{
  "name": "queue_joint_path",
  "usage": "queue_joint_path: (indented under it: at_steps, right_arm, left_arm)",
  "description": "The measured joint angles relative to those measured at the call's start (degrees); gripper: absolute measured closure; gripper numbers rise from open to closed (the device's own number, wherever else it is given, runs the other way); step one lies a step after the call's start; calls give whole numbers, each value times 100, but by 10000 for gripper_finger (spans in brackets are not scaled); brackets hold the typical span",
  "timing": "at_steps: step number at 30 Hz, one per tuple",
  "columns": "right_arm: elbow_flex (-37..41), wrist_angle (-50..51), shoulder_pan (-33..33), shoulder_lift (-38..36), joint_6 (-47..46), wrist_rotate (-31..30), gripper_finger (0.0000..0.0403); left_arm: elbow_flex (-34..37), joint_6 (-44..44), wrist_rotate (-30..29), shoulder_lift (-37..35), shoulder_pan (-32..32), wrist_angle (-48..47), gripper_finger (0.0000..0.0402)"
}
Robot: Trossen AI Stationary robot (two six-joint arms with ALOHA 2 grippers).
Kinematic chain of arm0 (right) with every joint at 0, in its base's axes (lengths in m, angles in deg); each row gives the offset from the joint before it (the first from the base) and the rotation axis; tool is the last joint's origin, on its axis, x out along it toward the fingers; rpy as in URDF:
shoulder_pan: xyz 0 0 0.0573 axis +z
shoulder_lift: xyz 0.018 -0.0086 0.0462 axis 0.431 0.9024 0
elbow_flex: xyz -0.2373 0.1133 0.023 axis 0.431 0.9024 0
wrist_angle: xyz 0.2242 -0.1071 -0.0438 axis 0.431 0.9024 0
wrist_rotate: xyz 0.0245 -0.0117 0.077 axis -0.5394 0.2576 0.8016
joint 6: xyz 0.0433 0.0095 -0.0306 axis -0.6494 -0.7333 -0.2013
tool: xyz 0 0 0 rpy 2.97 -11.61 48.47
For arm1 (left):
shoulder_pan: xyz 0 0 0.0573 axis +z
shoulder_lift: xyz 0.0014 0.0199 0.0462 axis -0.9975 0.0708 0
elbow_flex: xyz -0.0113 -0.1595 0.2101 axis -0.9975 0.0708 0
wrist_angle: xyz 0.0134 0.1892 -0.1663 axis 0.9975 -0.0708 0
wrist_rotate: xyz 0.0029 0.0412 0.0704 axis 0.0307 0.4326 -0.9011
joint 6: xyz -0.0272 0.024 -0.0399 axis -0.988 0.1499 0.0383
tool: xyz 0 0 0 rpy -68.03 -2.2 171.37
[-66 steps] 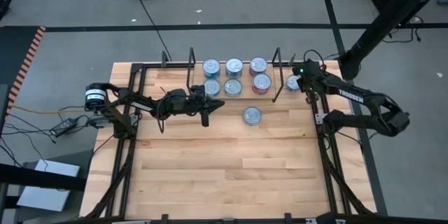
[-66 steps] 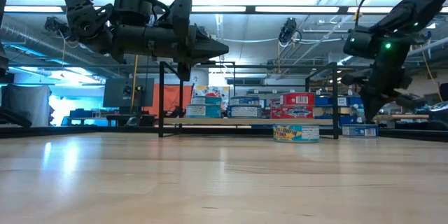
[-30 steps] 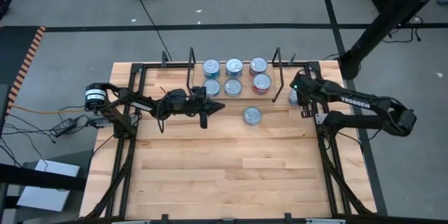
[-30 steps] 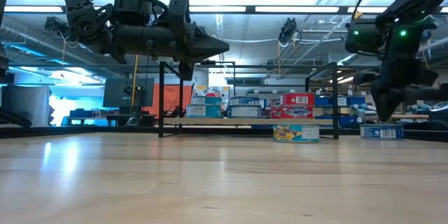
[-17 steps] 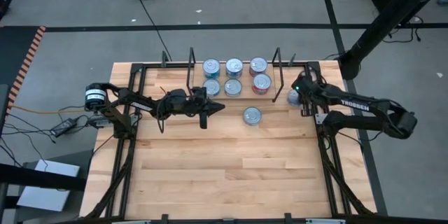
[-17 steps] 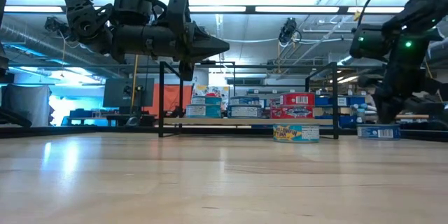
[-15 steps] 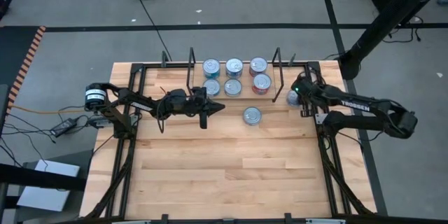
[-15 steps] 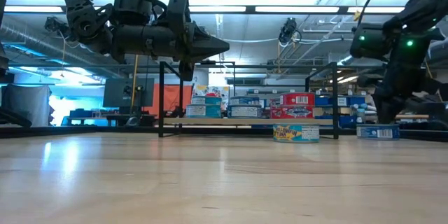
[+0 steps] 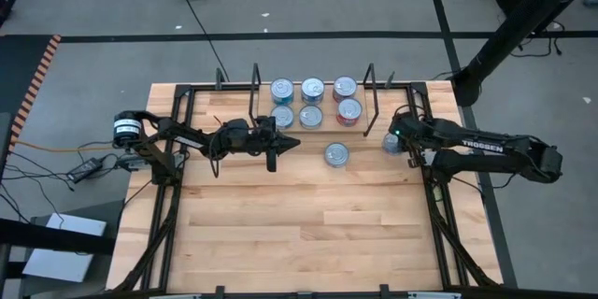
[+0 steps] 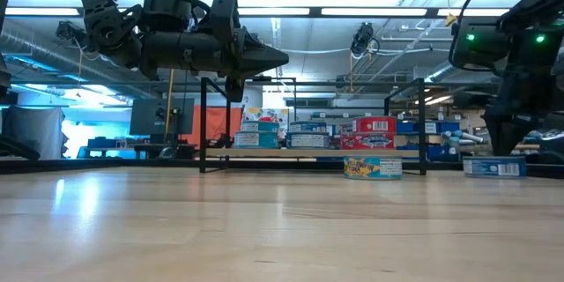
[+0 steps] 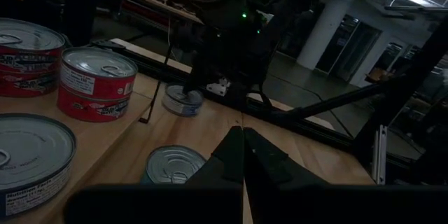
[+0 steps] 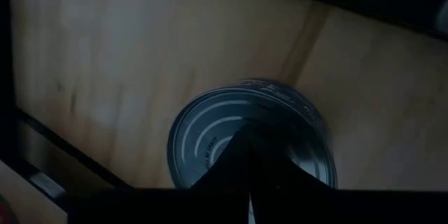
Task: Stack canned seafood by type on shelf
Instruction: Stack the blue tuna can on top of the blue tuna can on the shelf
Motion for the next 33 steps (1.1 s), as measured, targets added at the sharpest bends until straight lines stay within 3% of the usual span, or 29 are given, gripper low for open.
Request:
queue_joint_path:
  at_steps: [12,33]
  right_arm:
    - [-2,111,1023,-11,87,7,400]
    - [23,-109,3703,3,712,-45,401]
  left_arm:
    - [0,137,12,0,0,1,398]
    - [0,298,149,0,0,1,398]
